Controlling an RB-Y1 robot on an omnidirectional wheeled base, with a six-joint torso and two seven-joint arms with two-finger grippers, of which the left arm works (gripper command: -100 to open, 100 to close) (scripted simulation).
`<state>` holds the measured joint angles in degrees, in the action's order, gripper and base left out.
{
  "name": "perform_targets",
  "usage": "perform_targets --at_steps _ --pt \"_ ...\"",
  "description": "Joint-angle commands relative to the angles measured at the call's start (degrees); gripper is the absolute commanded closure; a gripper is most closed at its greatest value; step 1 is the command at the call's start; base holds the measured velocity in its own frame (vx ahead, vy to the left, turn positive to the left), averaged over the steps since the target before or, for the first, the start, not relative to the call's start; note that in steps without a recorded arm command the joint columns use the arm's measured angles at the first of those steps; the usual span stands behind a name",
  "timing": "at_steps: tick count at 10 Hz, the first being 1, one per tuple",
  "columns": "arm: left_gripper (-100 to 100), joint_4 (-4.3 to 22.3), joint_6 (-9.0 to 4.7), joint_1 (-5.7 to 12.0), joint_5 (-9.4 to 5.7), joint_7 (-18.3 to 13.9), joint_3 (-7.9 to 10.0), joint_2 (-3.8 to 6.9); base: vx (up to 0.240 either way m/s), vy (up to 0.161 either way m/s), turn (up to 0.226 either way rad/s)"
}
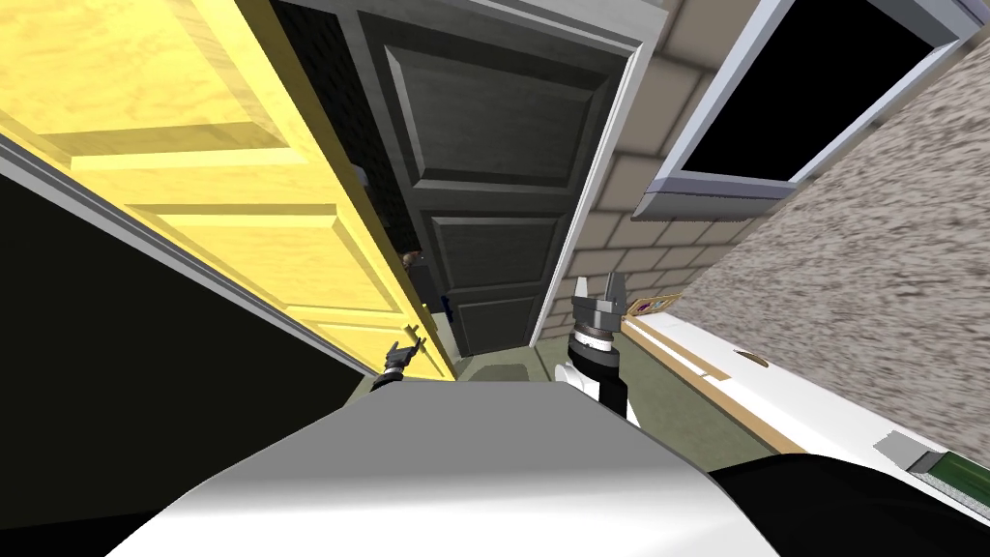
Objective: Pull the door open
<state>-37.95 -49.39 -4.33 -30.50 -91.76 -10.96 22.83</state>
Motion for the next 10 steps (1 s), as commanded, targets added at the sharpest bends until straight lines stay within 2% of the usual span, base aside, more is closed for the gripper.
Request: perform_targets --at_steps 1,6,7,8,9,10 --pt "100 2.50 0.15 -0.31 -0.66 0.33 1.36 1.26 -0.045 0.008 0.019" --pt "100 2.50 0.15 -0.31 -0.66 0.33 1.36 1.26 -0.011 0.001 0.001" --pt "100 1.01 0.15 -0.31 -0.66 0.33 1.36 1.26 -0.001 0.004 0.016" --pt "100 2.50 0.15 -0.31 -0.66 0.33 1.36 1.26 0.004 0.007 -0.025" --pt "100 2.50 0.15 -0.31 -0.66 0.33 1.36 1.26 -0.001 -0.002 -0.021" --pt "100 4.33 -4.09 1.77 1.45 -2.68 -2.41 0.58 -0.125 0.038 -0.251"
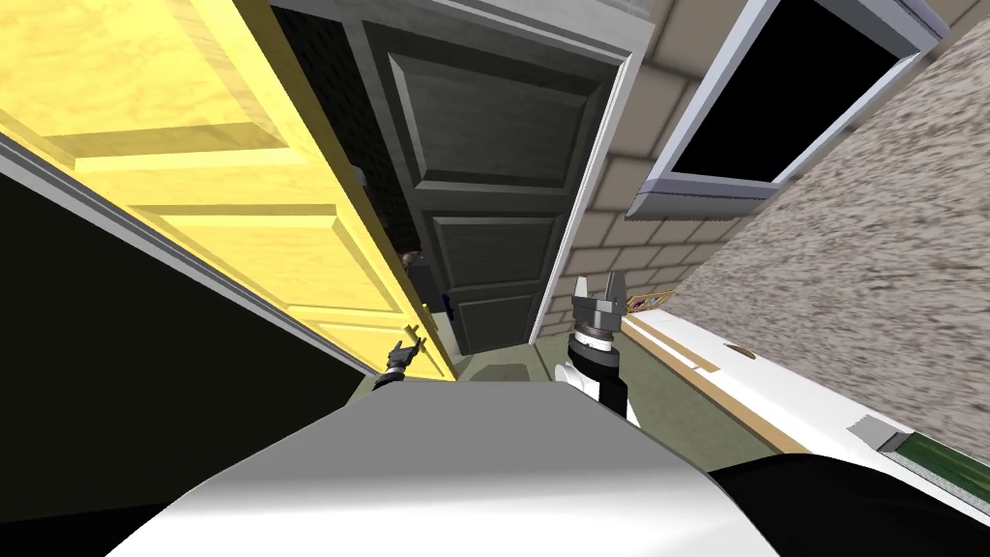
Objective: Pull the door open
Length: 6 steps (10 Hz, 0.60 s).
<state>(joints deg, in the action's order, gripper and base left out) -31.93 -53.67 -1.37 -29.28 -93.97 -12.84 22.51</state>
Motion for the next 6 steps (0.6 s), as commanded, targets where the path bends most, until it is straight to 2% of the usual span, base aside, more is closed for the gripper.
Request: perform_targets --at_steps 1,2,5,6 --pt "100 -1.69 0.19 -1.19 0.24 -0.47 -0.53 0.90 -0.150 0.045 -0.156" --pt "100 -2.30 -1.25 -1.58 1.19 -2.24 -2.28 2.04 -0.187 0.064 -0.177" --pt "100 -3.27 -3.55 -2.21 2.70 -5.05 -5.07 3.87 -0.170 0.100 -0.142" --pt "100 -3.78 -4.75 -2.54 3.49 -6.53 -6.53 4.83 -0.195 0.105 -0.169"
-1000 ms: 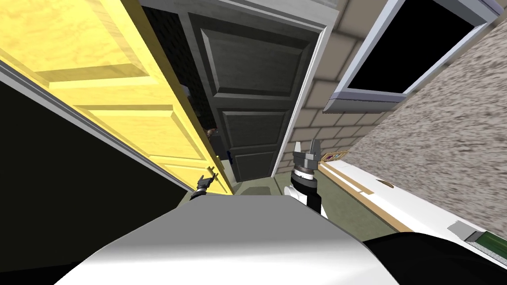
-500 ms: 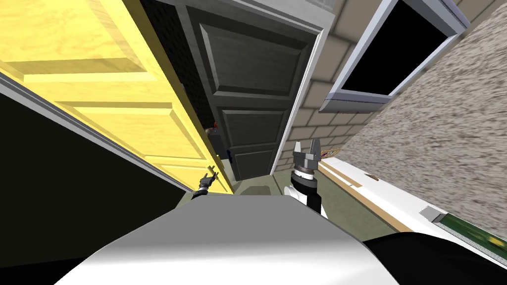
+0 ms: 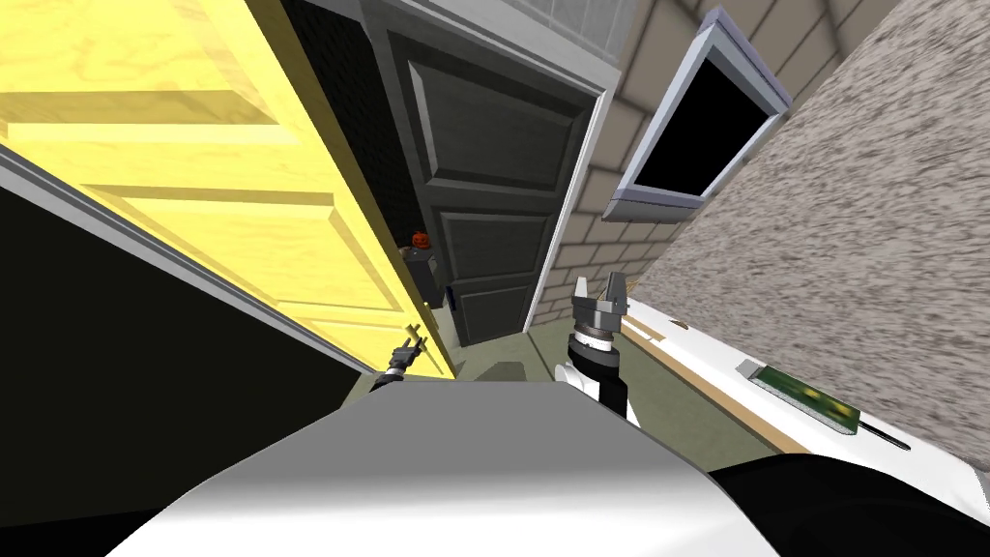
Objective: Pull the door open
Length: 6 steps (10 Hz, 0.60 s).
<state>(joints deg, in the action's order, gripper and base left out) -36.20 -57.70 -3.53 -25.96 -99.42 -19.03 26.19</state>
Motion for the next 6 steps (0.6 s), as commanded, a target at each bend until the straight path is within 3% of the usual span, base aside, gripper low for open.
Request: perform_targets --at_steps 1,6 --pt "100 0.24 -1.32 -0.54 0.57 -1.81 -1.08 1.63 -0.173 0.087 -0.145" --pt "100 -1.57 -5.60 -1.71 3.39 -7.05 -6.28 5.03 -0.152 0.080 -0.134"
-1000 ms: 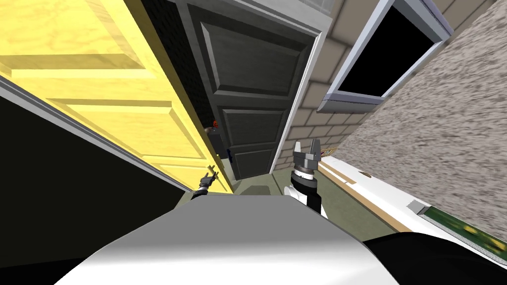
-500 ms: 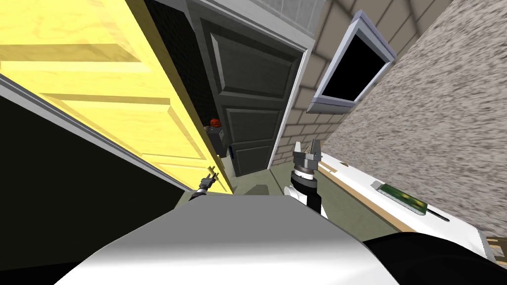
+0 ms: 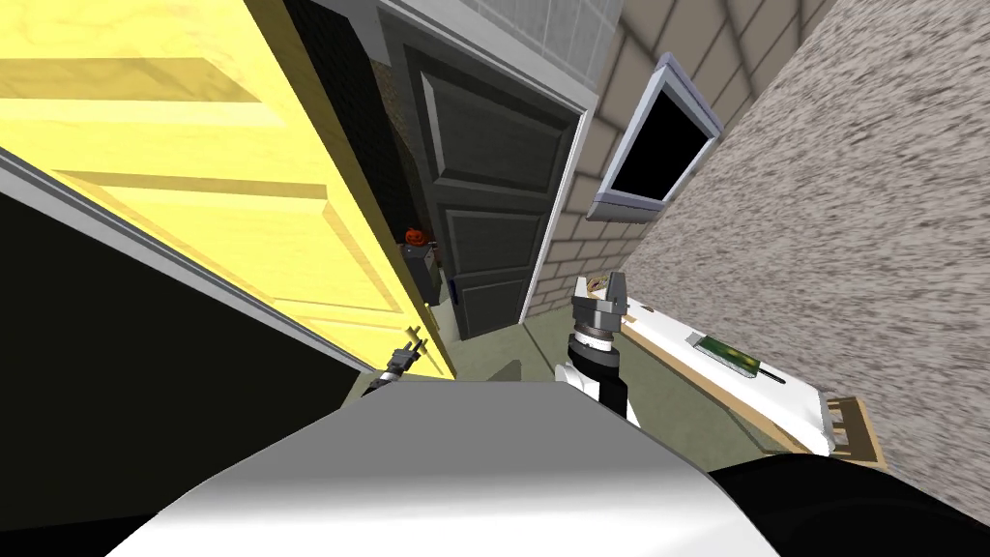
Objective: Pull the door open
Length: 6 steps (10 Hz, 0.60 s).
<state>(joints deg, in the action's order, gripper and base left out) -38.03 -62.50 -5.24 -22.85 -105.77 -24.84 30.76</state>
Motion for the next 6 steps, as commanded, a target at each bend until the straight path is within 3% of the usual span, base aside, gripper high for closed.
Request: perform_targets --at_steps 1,2,3,5,6 --pt "100 0.00 0.00 0.00 0.00 0.00 0.00 0.00 -0.065 0.025 -0.032" --pt "100 0.65 -1.82 -0.59 0.44 -0.97 -0.83 0.57 -0.153 0.062 -0.190" --pt "100 0.82 -2.25 -0.72 0.52 -1.17 -0.99 0.72 -0.202 0.114 -0.189" --pt "100 1.76 -4.73 -1.48 0.98 -2.32 -1.90 1.61 -0.231 0.117 -0.203" --pt "100 1.96 -5.24 -1.63 1.08 -2.56 -2.09 1.79 -0.185 0.090 -0.113"
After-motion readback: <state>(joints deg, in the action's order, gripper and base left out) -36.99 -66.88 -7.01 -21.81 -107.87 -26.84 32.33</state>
